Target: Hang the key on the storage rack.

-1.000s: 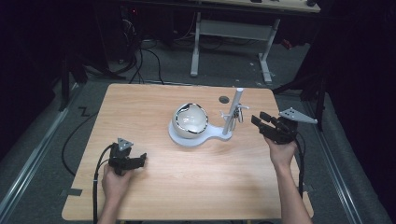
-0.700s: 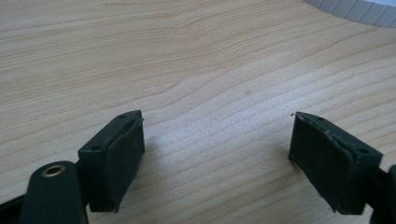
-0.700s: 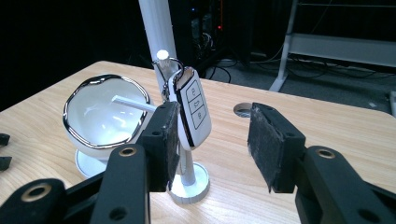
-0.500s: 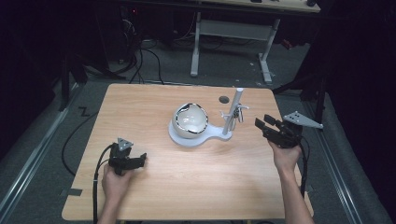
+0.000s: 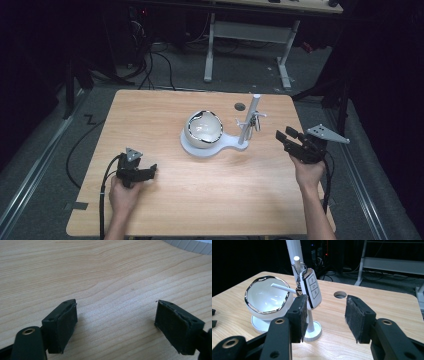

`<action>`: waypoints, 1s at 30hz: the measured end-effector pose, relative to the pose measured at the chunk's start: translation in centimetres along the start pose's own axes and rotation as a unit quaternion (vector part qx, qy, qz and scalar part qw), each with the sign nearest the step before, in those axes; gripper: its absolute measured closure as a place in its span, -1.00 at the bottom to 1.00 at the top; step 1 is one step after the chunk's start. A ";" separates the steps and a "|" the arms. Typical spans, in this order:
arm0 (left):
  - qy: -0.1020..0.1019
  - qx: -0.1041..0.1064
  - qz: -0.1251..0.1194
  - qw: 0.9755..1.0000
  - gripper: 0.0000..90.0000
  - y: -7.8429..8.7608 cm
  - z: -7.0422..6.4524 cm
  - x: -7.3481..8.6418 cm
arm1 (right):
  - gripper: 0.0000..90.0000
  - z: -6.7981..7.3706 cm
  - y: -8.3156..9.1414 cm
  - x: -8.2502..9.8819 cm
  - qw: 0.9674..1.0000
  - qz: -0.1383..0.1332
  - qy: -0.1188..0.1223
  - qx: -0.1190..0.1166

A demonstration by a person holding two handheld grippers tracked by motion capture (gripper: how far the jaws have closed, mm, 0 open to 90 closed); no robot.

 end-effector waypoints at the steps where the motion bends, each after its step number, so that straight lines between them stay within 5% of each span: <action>1: 0.000 0.000 0.000 1.000 -0.59 0.0 0.0 0.0 | 0.16 0.0 0.0 0.1 1.000 0.000 -0.002 0.000; 30: 0.000 0.000 0.000 1.000 -0.59 0.0 0.0 0.0 | 0.14 -0.6 1.2 2.6 1.000 0.008 -0.010 0.012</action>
Point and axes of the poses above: each handheld gripper's, and its own axes: y roughly backward along the jaws, x roughly out of its underside, z roughly to its left, the point moved 3 cm from there along -y, roughly forward along the jaws, and after that the axes turned 10 degrees about -y, right-handed, at the moved point
